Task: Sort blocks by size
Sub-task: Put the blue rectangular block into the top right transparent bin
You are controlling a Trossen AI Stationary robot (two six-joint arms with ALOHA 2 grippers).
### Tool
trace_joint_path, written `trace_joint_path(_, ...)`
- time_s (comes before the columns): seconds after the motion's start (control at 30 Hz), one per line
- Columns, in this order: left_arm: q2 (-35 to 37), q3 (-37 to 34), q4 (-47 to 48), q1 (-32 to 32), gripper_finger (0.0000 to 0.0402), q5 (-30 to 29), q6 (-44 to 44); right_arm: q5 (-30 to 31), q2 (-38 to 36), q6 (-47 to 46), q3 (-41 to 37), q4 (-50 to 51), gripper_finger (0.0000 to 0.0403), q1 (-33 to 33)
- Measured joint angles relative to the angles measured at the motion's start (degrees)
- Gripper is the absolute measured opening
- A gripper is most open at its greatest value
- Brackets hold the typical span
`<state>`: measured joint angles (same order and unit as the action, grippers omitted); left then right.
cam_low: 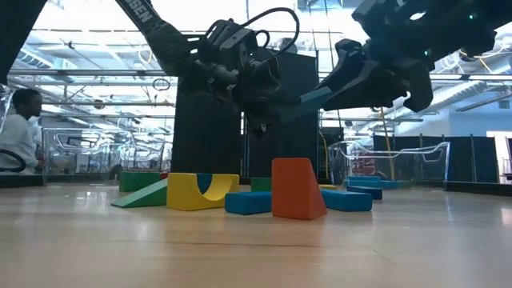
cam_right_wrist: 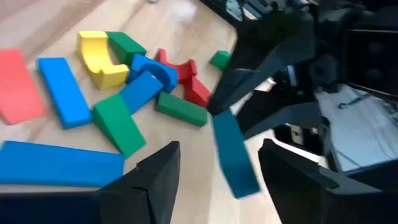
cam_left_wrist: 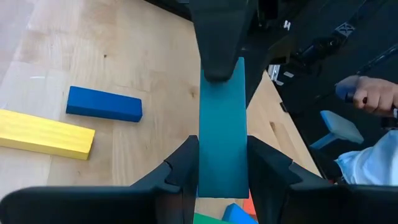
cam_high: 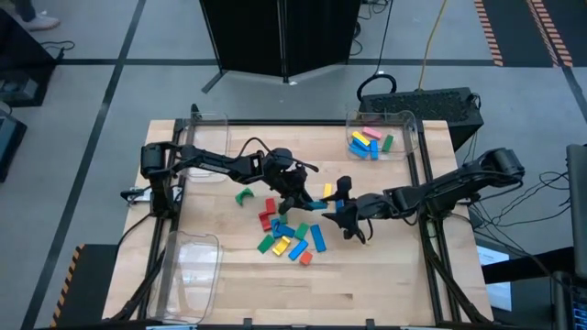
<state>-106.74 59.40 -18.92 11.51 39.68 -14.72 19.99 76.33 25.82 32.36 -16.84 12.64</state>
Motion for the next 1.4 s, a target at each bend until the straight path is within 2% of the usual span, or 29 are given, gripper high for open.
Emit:
trace_joint_path(0.27,0.0,0.0,0.3,0.0,0.0109,0.4,0.0,-1.9,2.9,-0.5,0.0,-3.6,0.0157,-0.3)
trace_joint_path(0.73,0.0,0.0,0.0,0.0,0.0109,1.8,0.0,-2.3,3.0,-0.7,0.0,-4.5,0.0066,-1.8)
trace_joint_path(1.23,0.0,-0.1,-1.8,-0.6,0.0110,1.8,2.1,-2.1,2.7,-0.5,0.0,-3.9,0.0063,-1.7)
trace_joint_path(1.4,0.0,-0.1,-4.1,-0.6,0.0142,0.7,4.1,0.3,0.9,-0.1,0.0,-0.9,0.0063,-1.7)
